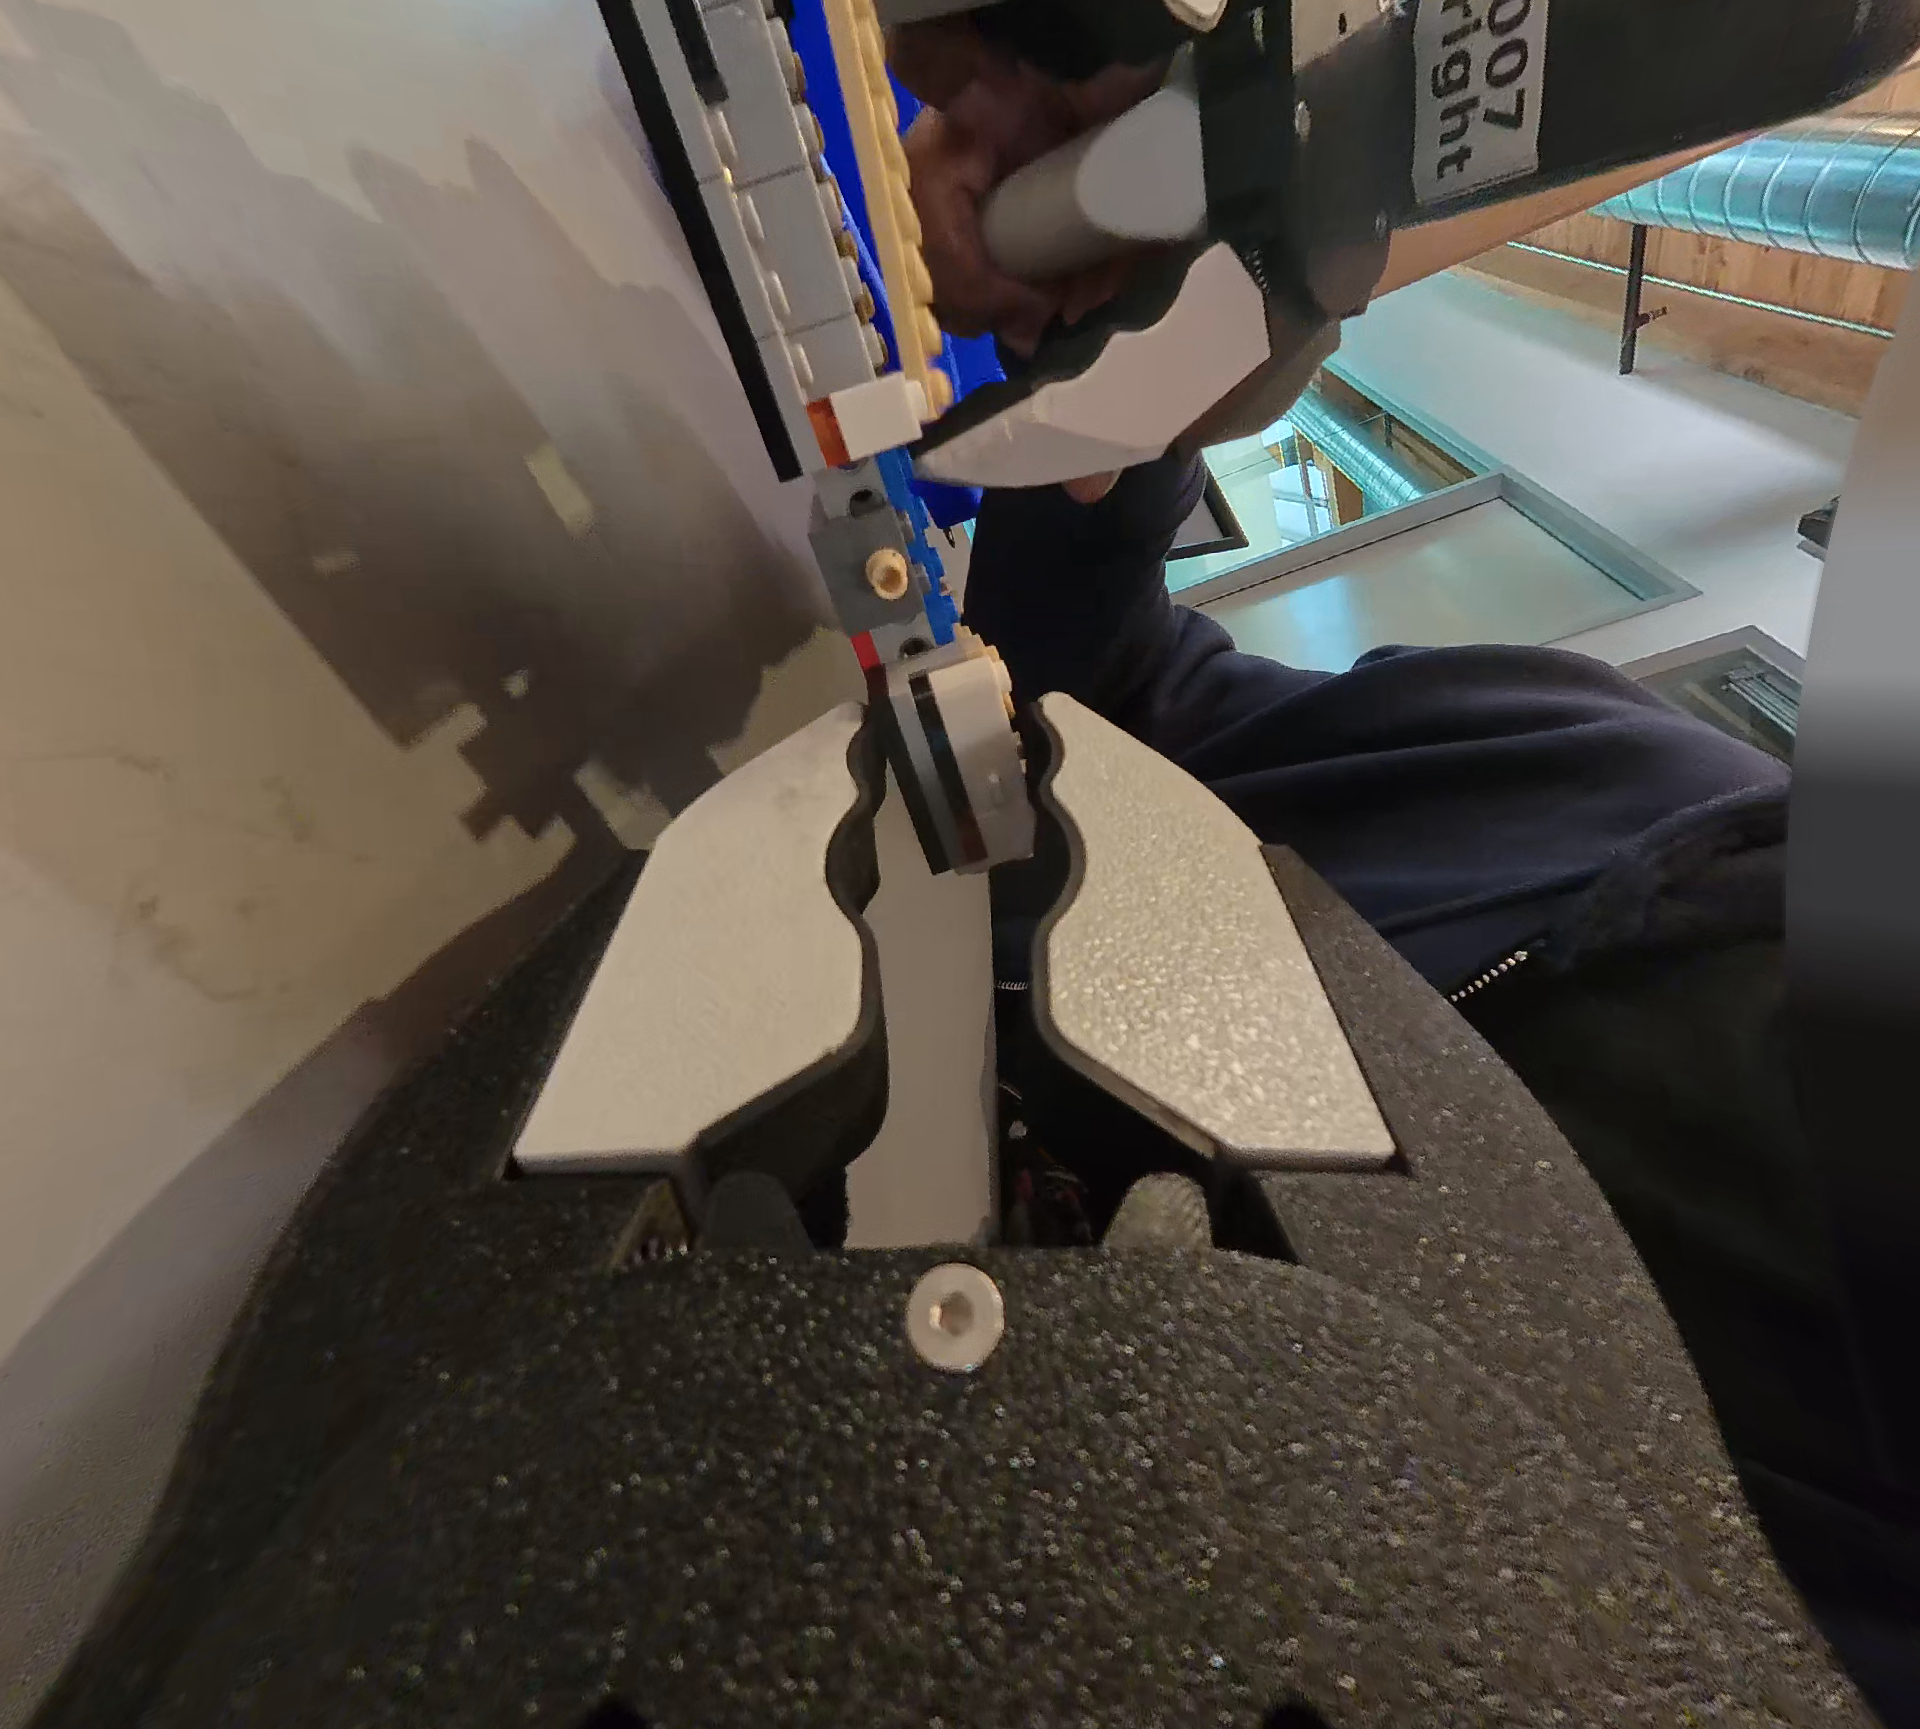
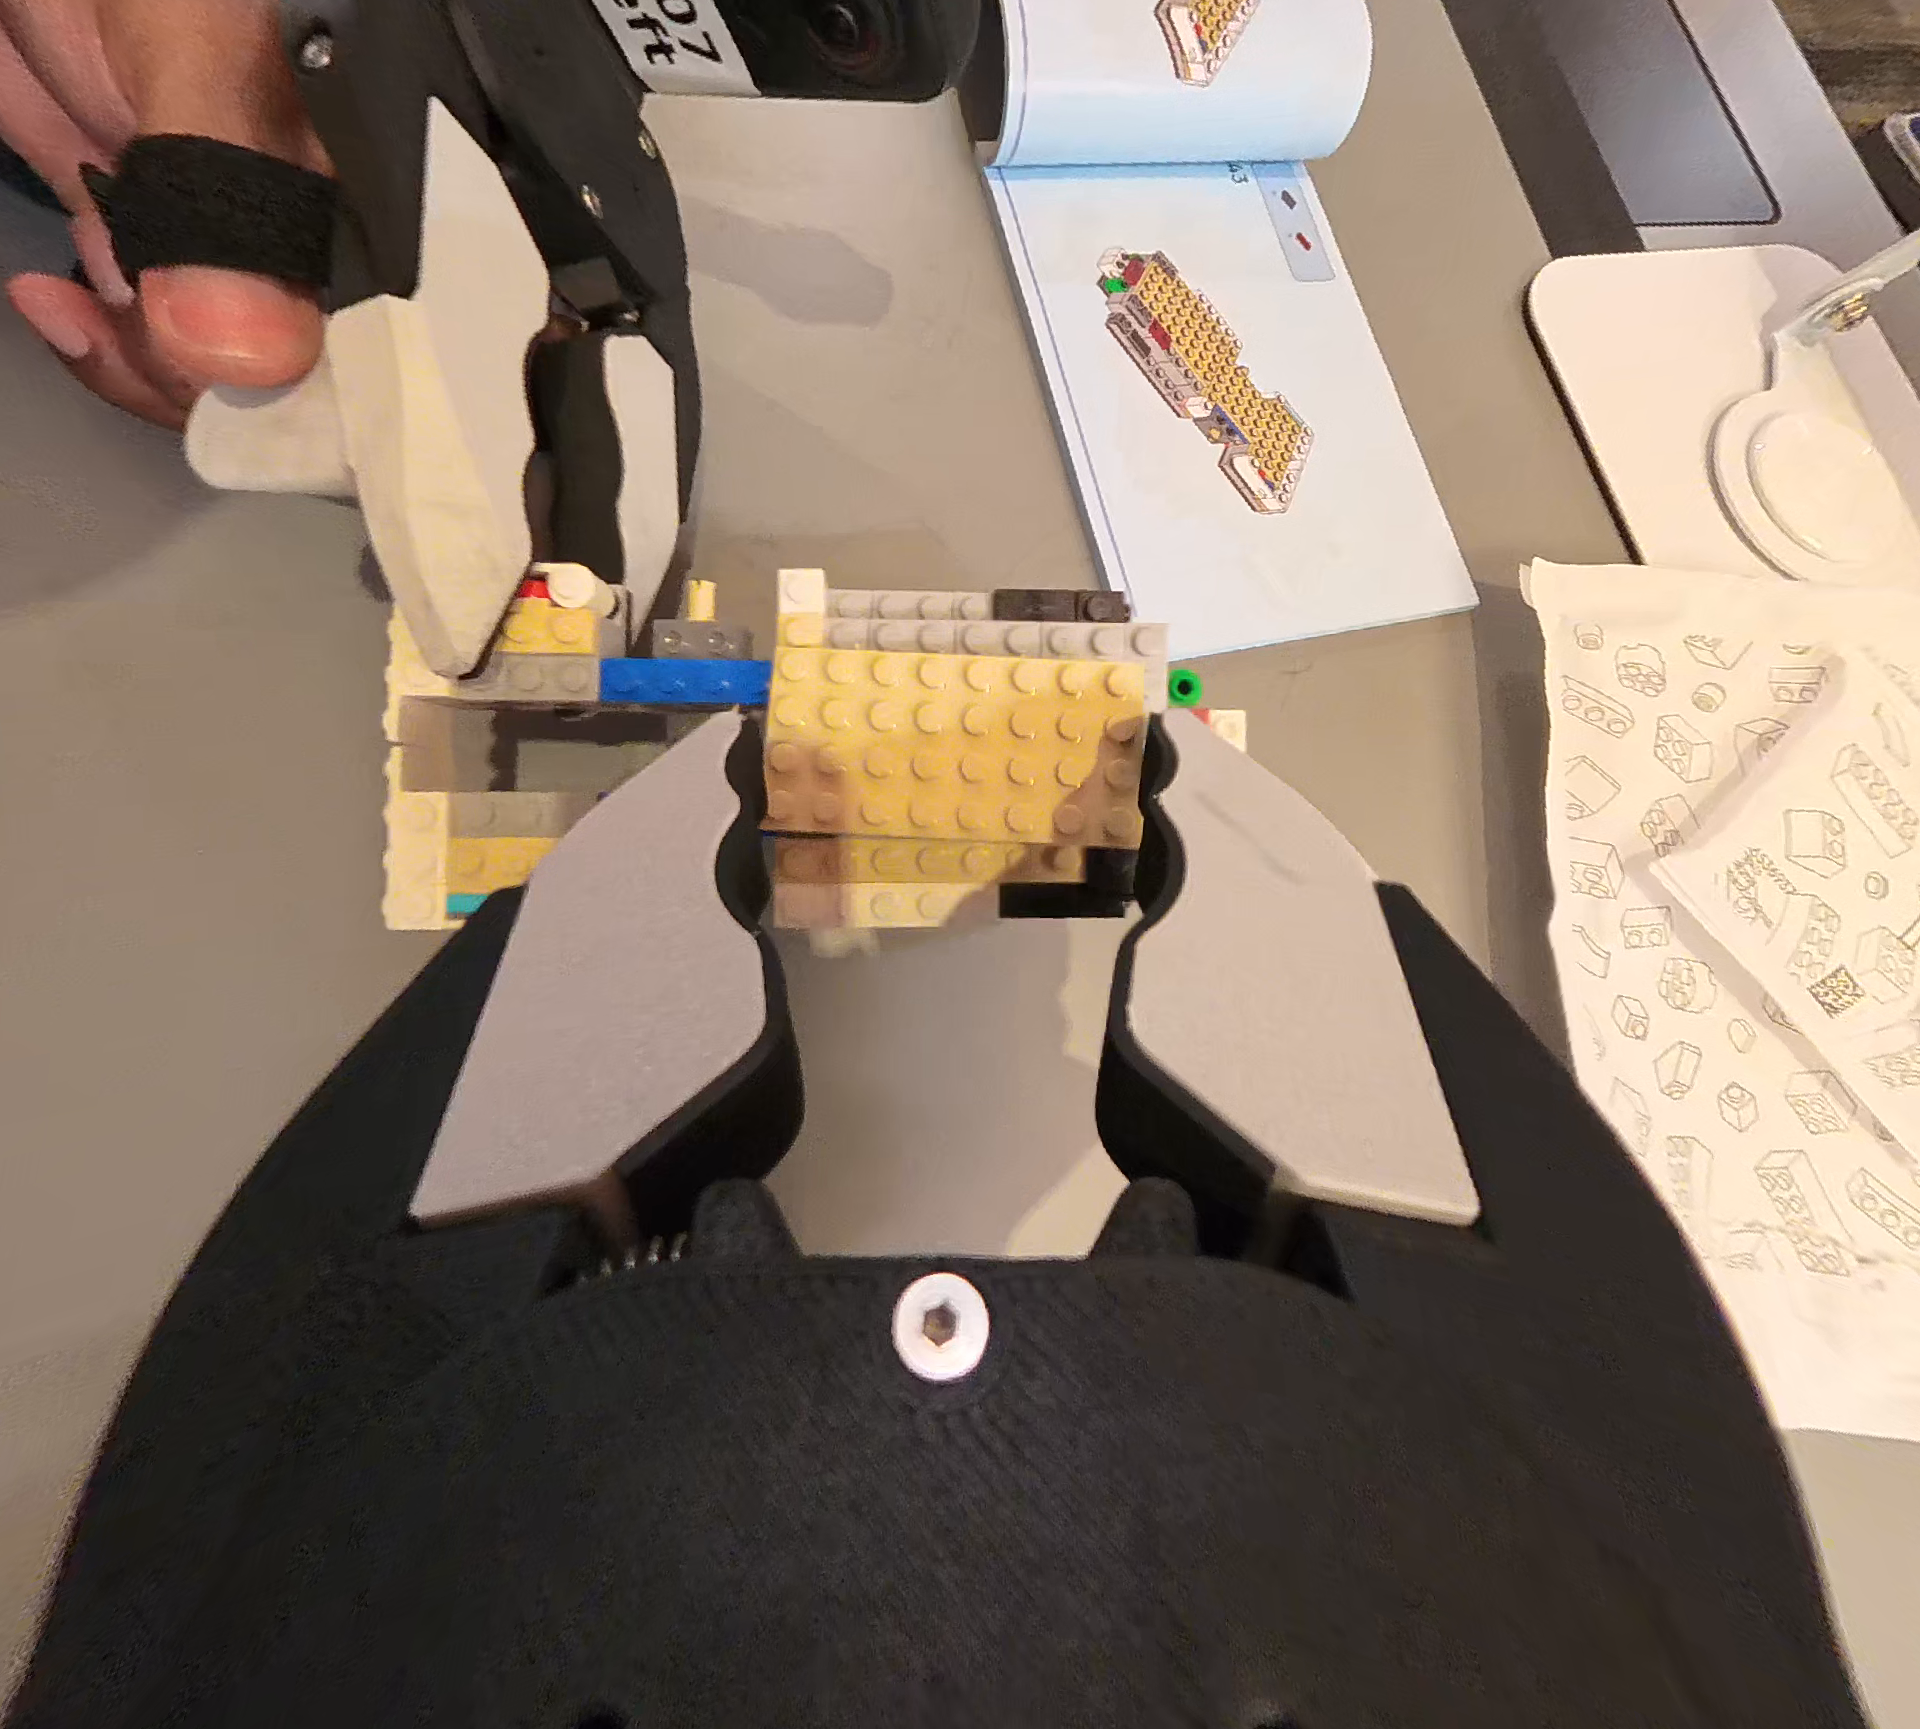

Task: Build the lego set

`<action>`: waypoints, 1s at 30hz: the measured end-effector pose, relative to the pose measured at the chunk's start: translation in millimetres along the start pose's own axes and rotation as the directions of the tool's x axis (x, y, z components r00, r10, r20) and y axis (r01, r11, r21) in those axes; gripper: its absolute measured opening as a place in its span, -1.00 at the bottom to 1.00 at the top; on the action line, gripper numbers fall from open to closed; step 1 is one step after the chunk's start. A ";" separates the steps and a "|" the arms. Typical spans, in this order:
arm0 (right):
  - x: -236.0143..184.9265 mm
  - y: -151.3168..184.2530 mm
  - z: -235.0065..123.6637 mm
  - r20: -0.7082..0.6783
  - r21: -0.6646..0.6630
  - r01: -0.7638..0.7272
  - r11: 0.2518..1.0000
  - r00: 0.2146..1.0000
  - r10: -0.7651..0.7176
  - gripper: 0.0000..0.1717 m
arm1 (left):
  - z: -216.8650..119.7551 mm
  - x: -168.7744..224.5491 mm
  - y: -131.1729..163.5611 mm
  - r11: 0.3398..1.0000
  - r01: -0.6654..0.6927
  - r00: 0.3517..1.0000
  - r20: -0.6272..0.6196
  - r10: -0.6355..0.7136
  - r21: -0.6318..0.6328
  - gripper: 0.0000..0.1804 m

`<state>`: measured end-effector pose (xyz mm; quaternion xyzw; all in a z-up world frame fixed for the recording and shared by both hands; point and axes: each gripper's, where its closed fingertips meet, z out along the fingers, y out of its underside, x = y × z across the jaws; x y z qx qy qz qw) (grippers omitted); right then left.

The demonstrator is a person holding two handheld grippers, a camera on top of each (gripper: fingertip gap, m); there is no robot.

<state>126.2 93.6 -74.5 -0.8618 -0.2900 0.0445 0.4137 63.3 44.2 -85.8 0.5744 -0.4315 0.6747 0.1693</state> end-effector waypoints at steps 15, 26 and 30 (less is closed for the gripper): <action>5.3 -4.1 -3.1 -0.004 0.048 -0.006 0.999 1.000 0.006 -0.19 | -0.1 2.4 0.6 1.000 0.002 1.000 -0.021 -0.003 -0.006 -0.72; 5.5 -2.9 1.1 -0.002 0.059 0.000 0.998 1.000 0.000 -0.18 | -0.1 3.7 0.7 1.000 -0.001 1.000 -0.028 0.001 -0.007 -0.72; 6.2 -3.0 1.4 -0.008 0.066 -0.002 0.998 1.000 0.003 -0.16 | -0.3 3.7 0.2 1.000 0.002 1.000 -0.031 -0.002 -0.004 -0.72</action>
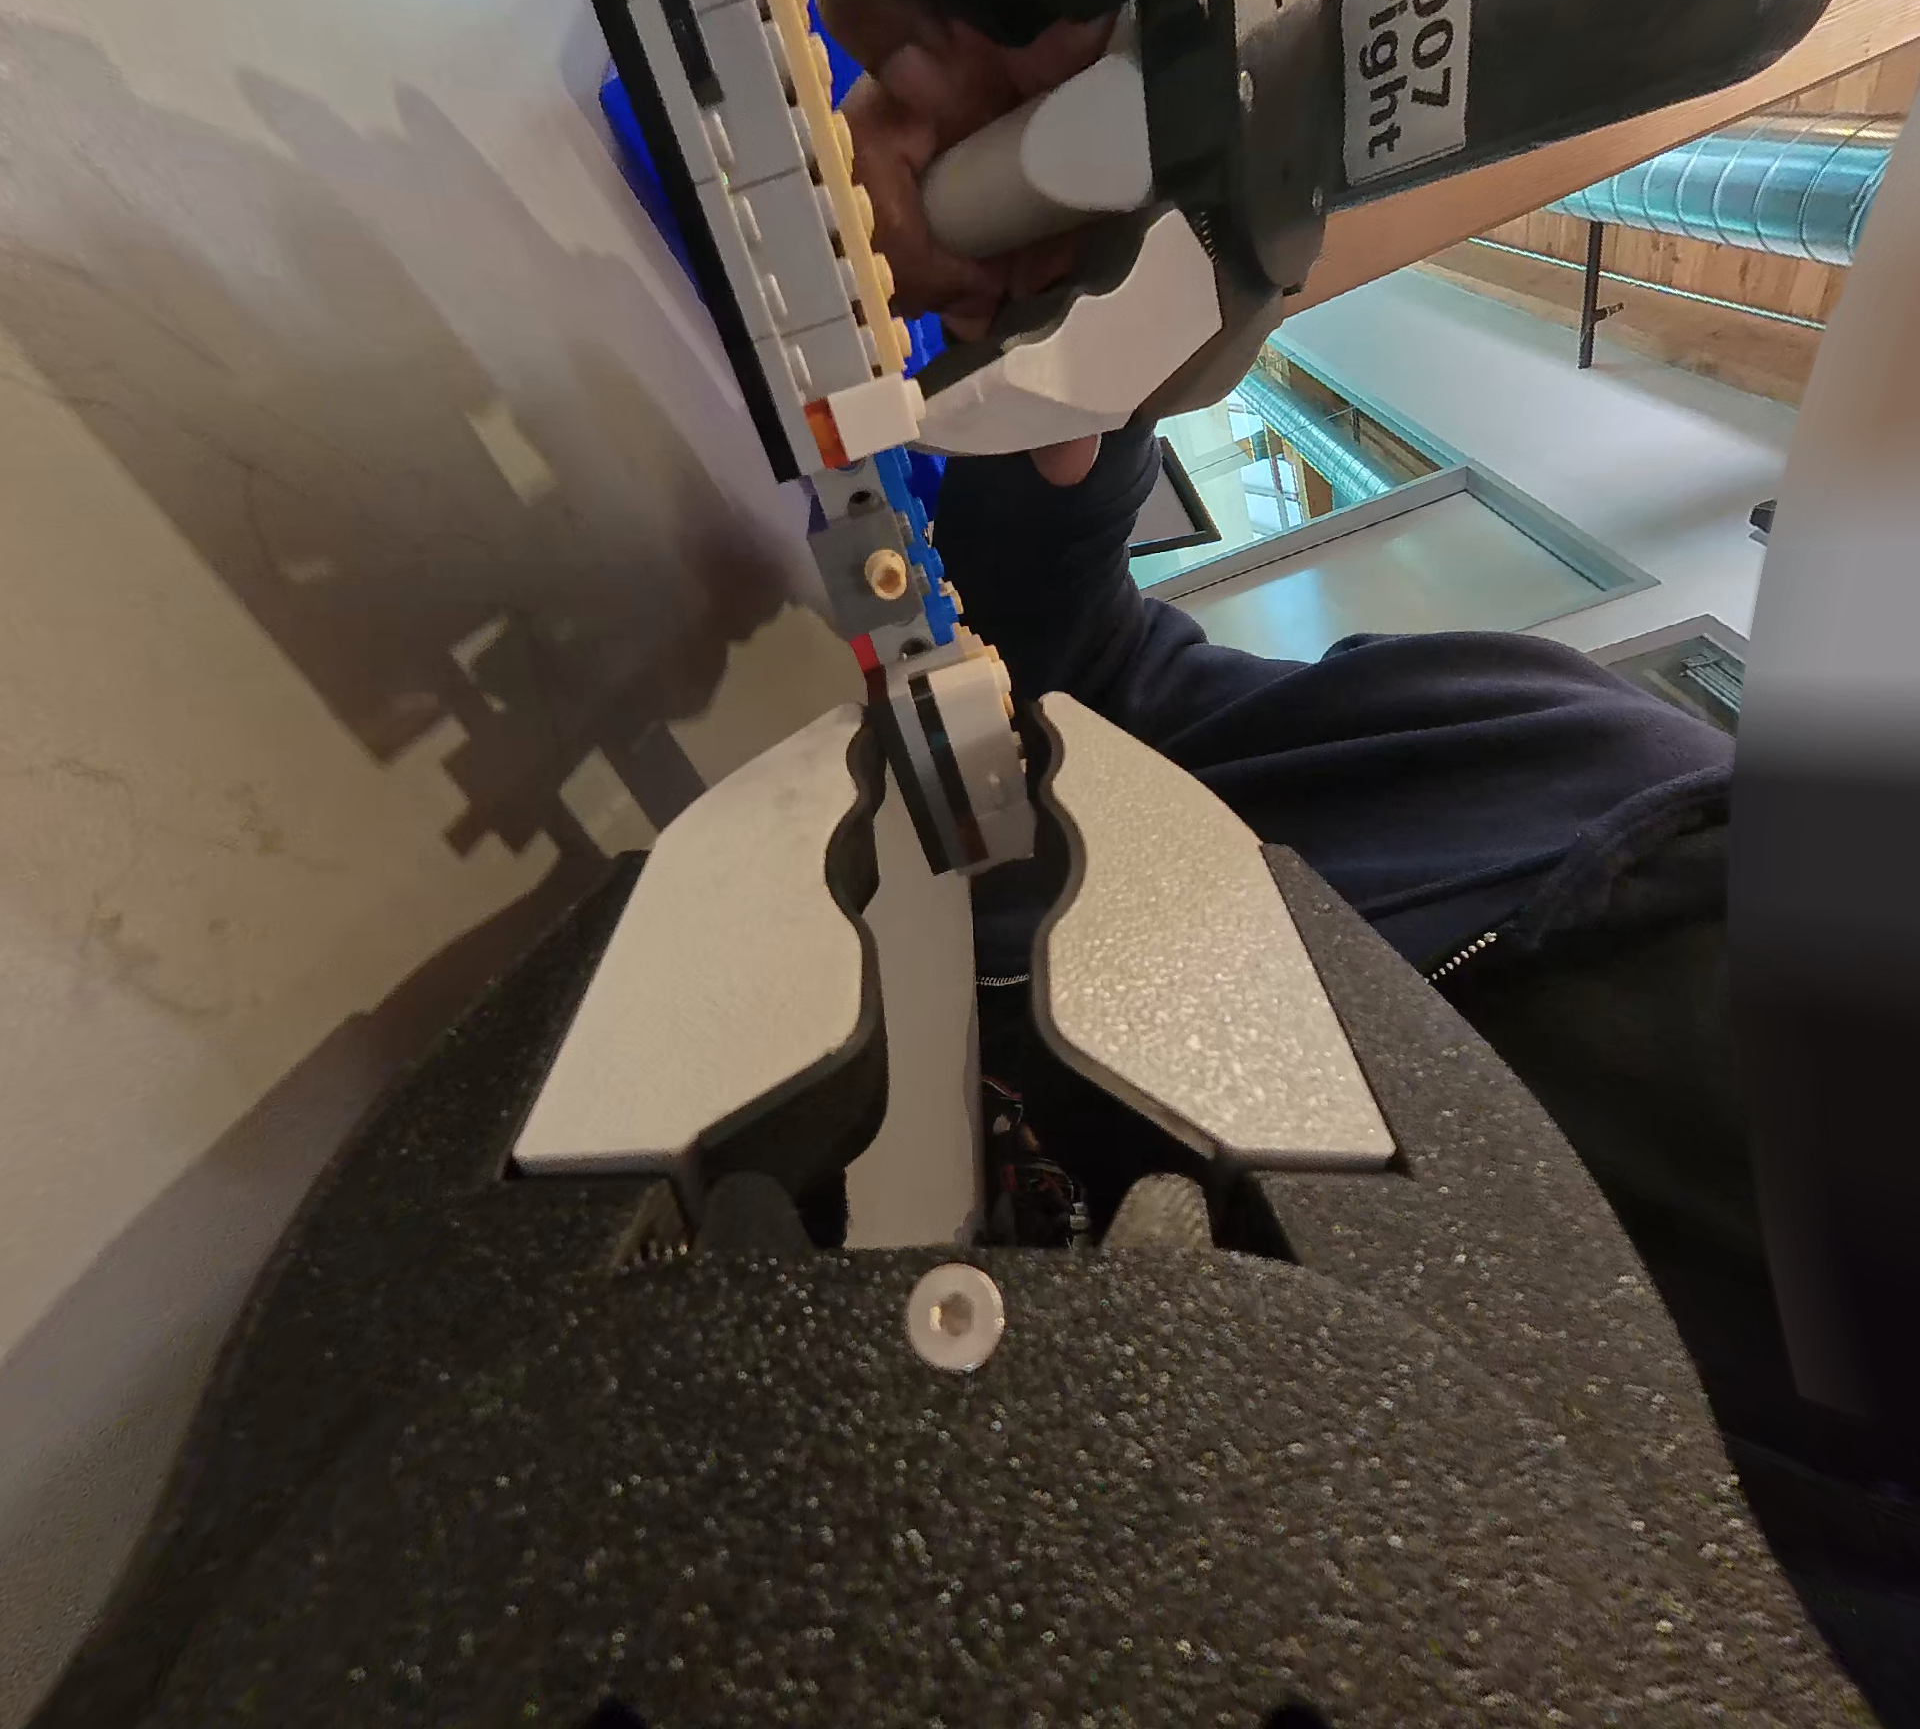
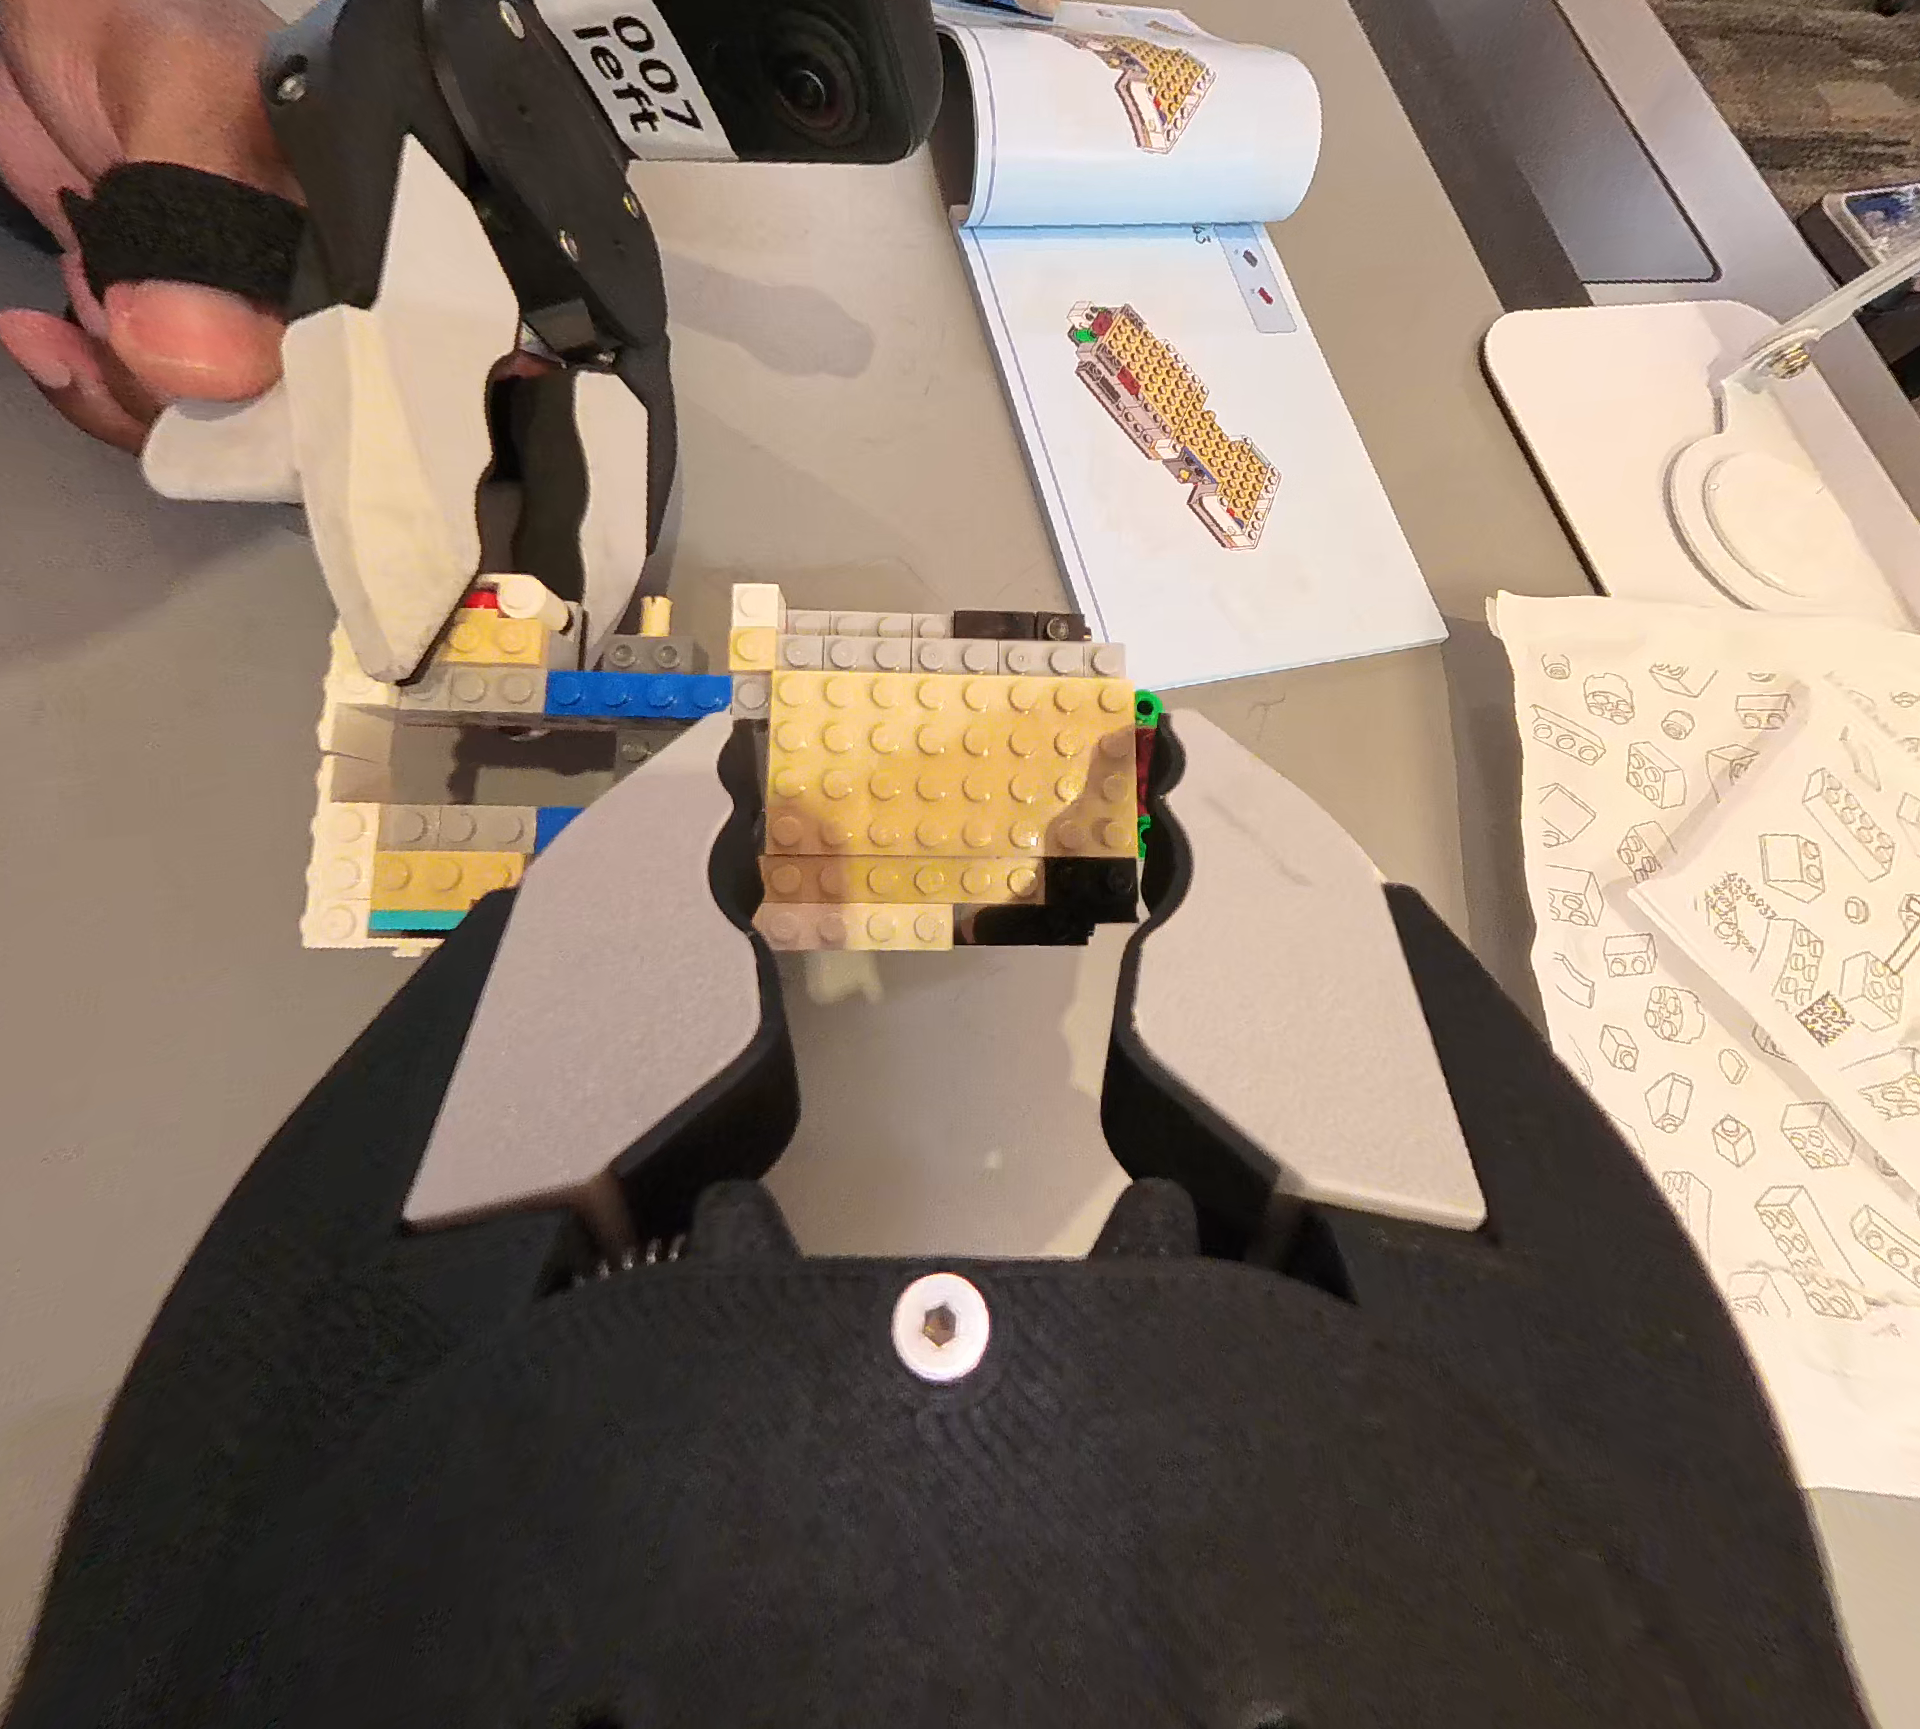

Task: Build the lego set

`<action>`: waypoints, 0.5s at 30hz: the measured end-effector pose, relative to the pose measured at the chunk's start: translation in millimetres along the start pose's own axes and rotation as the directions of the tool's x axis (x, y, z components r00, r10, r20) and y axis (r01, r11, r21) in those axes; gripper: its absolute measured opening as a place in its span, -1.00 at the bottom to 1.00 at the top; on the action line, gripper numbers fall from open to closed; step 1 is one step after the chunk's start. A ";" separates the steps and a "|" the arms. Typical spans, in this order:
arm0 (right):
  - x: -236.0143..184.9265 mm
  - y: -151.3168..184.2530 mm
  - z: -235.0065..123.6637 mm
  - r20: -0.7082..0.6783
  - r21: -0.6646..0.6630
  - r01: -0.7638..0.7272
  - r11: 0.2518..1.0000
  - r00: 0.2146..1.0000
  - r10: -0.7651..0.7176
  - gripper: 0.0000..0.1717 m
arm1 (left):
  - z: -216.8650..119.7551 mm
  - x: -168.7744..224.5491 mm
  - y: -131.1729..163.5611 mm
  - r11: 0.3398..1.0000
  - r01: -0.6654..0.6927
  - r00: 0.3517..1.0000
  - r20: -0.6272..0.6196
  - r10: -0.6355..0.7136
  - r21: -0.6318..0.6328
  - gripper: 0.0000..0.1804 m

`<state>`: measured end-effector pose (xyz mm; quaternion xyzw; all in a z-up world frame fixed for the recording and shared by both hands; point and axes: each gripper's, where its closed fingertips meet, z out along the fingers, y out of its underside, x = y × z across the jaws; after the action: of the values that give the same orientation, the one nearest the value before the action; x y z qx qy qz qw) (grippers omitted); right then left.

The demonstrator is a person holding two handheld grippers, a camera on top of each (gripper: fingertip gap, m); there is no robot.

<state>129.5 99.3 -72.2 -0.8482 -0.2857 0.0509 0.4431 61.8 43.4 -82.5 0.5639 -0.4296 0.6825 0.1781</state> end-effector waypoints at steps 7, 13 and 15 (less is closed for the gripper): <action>1.7 -1.6 -7.0 -0.041 0.042 -0.042 0.998 0.998 0.043 -0.18 | -1.9 1.6 -3.1 1.000 0.007 1.000 -0.020 -0.007 0.016 -0.72; 14.8 3.8 -20.5 -0.077 0.128 -0.255 0.959 0.961 0.265 -0.20 | -5.7 3.4 -9.1 0.999 0.017 0.999 -0.043 -0.015 0.046 -0.72; 19.6 7.9 -23.7 -0.046 0.170 -0.381 0.909 0.918 0.394 -0.22 | -7.3 4.1 -11.6 0.998 0.017 0.999 -0.050 -0.014 0.059 -0.72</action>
<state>157.4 89.1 -60.8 -0.8516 -0.0888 0.1266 0.5009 64.5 54.7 -74.2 0.5552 -0.4002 0.7073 0.1772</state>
